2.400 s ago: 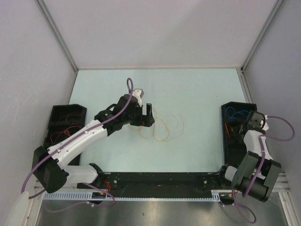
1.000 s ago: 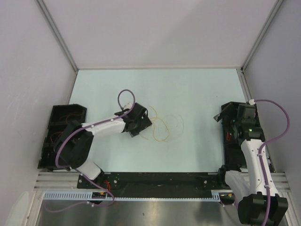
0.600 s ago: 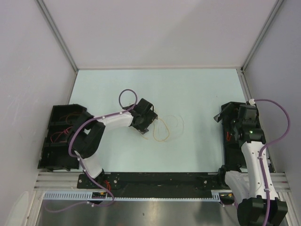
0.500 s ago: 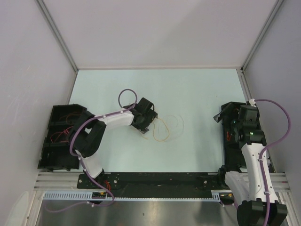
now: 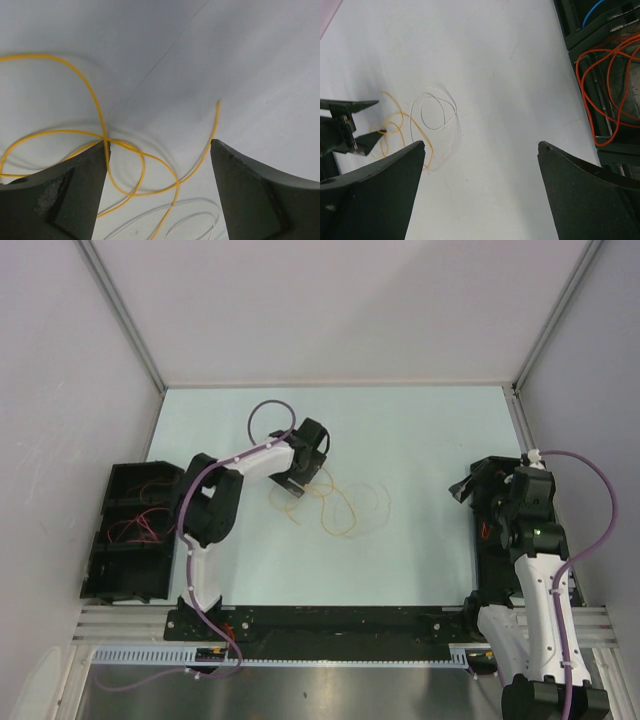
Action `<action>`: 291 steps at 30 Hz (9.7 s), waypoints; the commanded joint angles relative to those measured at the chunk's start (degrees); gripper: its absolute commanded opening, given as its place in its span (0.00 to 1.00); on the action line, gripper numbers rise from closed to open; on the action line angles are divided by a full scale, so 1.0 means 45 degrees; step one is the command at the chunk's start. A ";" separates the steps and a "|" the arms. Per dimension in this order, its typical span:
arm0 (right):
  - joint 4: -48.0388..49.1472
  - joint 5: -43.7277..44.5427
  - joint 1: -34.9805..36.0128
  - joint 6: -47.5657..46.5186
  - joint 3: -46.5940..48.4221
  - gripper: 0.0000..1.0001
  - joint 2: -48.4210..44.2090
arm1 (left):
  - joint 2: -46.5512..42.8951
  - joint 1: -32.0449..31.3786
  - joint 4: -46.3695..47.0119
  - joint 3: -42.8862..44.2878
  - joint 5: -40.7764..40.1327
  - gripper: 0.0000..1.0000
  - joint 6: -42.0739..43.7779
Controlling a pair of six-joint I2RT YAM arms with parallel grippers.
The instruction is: Untangle the cables
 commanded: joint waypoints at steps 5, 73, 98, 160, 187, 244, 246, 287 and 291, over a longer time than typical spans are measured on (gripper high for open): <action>0.0127 -0.0483 0.0059 -0.0419 0.0118 1.00 -0.0148 | 0.2658 0.0824 -0.3074 0.5731 -0.2901 0.86 0.5575; 0.1044 -0.2609 0.0078 0.0244 -0.0156 1.00 -0.0167 | -0.4743 0.0434 -0.0848 0.2472 0.0454 0.00 1.0634; 0.9580 -0.6307 0.4547 0.6183 0.1055 0.83 0.0086 | -0.8456 -0.1792 0.2414 0.0792 0.9304 0.00 1.5754; -0.7427 1.3028 0.9492 0.6354 0.6367 0.00 -0.1280 | -1.3396 -0.3434 -0.0634 -0.4399 0.0594 1.00 1.6397; -1.0264 1.7624 0.5391 0.5226 0.5997 0.00 -0.0676 | -1.5996 -0.3453 -0.0183 -0.5947 -0.0227 1.00 1.6320; -0.1201 0.8698 0.5332 -0.0009 0.2423 1.00 -0.0168 | -0.2053 -0.5210 0.0794 0.0184 0.1826 0.89 1.6868; -0.0988 0.8639 0.5332 -0.0106 0.2267 1.00 -0.0148 | -0.0964 -0.5231 0.0094 0.0984 0.1531 0.88 1.6614; 0.0264 0.6666 0.4121 -0.0830 0.1270 1.00 0.0594 | 0.2793 -0.3278 0.1282 0.3330 0.4577 0.00 1.7512; 0.0244 0.6510 0.4102 -0.0790 0.1231 1.00 0.0497 | 0.1898 -0.3277 0.1496 0.2980 0.4694 0.00 1.7297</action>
